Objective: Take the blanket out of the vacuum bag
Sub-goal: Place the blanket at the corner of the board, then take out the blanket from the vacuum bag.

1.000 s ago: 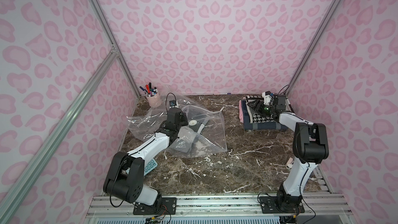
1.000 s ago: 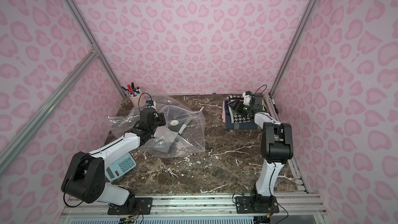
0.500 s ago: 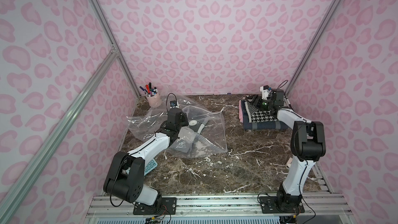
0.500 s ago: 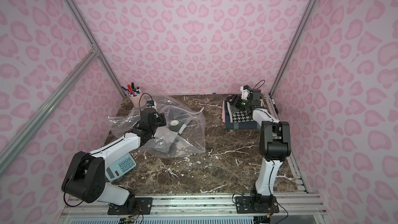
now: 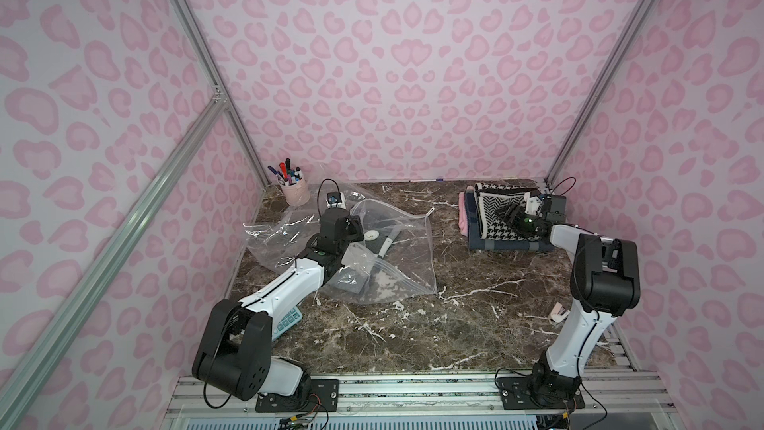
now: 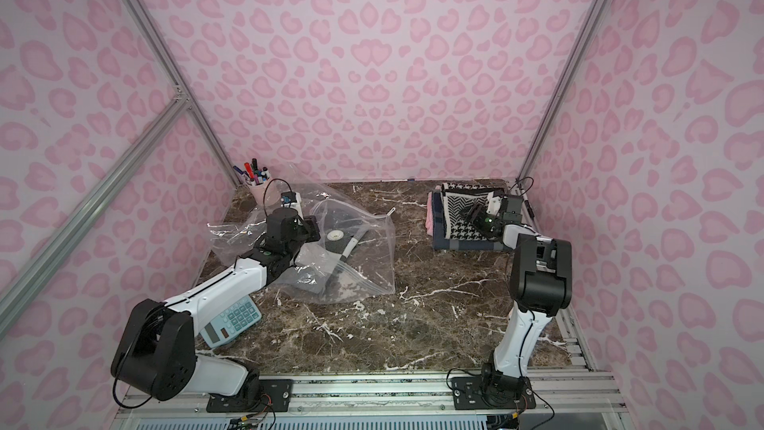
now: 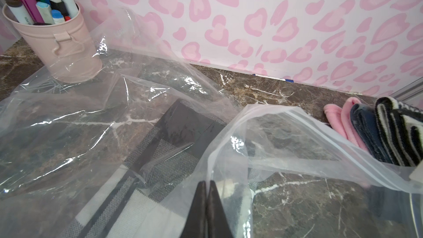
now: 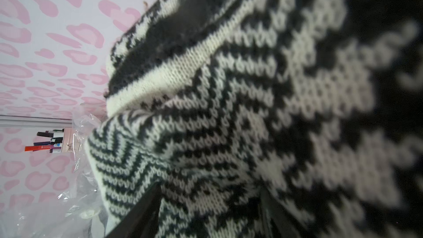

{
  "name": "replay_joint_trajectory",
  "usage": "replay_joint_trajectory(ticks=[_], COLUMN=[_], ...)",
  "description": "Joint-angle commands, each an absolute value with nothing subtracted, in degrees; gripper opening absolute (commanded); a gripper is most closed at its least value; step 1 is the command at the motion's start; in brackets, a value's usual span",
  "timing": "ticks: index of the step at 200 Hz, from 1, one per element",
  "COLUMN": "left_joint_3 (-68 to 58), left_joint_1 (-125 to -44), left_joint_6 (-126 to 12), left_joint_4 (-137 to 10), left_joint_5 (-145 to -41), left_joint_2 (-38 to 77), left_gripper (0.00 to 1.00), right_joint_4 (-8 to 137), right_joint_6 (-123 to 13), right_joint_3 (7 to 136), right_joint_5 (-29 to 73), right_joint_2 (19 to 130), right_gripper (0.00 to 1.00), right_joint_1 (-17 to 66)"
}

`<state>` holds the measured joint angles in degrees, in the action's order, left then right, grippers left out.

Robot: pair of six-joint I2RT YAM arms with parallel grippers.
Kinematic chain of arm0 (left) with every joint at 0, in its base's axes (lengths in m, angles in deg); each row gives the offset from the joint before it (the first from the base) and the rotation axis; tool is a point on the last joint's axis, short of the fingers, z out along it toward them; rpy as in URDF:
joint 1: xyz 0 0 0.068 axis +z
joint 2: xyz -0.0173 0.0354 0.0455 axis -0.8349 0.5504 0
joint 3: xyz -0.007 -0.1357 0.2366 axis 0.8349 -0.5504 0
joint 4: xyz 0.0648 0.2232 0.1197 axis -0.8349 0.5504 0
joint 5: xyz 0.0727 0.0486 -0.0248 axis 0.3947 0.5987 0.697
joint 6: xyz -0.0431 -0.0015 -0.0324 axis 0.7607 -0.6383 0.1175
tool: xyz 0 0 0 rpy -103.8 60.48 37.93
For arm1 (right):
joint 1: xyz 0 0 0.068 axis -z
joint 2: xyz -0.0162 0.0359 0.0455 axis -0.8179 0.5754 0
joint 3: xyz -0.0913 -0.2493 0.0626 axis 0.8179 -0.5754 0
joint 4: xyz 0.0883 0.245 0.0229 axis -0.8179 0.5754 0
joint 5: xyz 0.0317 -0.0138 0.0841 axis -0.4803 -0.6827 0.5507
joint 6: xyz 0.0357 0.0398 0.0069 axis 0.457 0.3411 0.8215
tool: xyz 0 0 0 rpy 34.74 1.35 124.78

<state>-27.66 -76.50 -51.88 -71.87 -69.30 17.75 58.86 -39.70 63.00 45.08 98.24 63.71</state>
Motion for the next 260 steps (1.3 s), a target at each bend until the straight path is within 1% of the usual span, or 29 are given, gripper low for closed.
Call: replay_joint_trajectory(ticks=[1,20,69,95,104,116,138,164,189,214,234,260], left_joint_3=[-26.8,-27.4,-29.5,-30.1,-29.9,-29.7,-30.8,-30.6,-30.8,-30.9,-30.5,-30.8], left_joint_1=[-76.6,-76.8,-77.1,-77.3,-77.3,-77.4,-77.7,-78.3,-78.9,-79.3,-79.7,-80.0], left_joint_6=[-53.0,-54.8,-58.2,-60.0,-60.3,-60.7,-61.5,-64.0,-64.9,-65.1,-65.0,-64.8], left_joint_4=[-73.1,-75.6,-82.9,-87.2,-87.5,-89.9,-93.1,-92.8,-92.1,-92.1,-91.2,-91.4], left_joint_5=[-70.4,-73.3,-80.3,-84.5,-86.0,-88.3,-91.7,-91.9,-88.5,-85.7,-83.3,-82.7], left_joint_2=[16.5,14.4,9.8,8.1,7.7,7.0,5.4,5.9,6.7,7.7,8.7,8.4], left_gripper=[0.04,0.04,0.04,0.04,0.04,0.04,0.04,0.04,0.04,0.04,0.04,0.04], right_joint_4=[59.3,59.1,66.1,65.8,67.2,67.5,67.2,64.9,63.8,63.8,63.3,62.1], right_joint_6=[-39.6,-40.0,-44.3,-43.9,-43.4,-42.7,-43.5,-40.3,-35.7,-31.3,-27.9,-24.7], right_joint_3=[61.4,61.9,71.5,72.4,74.3,73.4,66.7,58.3,52.0,48.0,44.9,40.8], right_joint_5=[44.8,44.2,40.7,42.3,44.7,47.5,45.7,43.1,40.7,35.4,31.0,27.8], right_joint_2=[96.7,91.2,78.8,76.8,77.1,76.6,72.1,66.0,58.6,52.0,49.1,49.3], right_gripper=[0.69,0.69,0.69,0.7,0.7,0.71,0.7,0.7,0.7,0.71,0.72,0.73], right_joint_1=[63.7,63.2,60.7,60.5,60.4,59.0,52.8,45.7,39.4,31.7,24.7,19.0])
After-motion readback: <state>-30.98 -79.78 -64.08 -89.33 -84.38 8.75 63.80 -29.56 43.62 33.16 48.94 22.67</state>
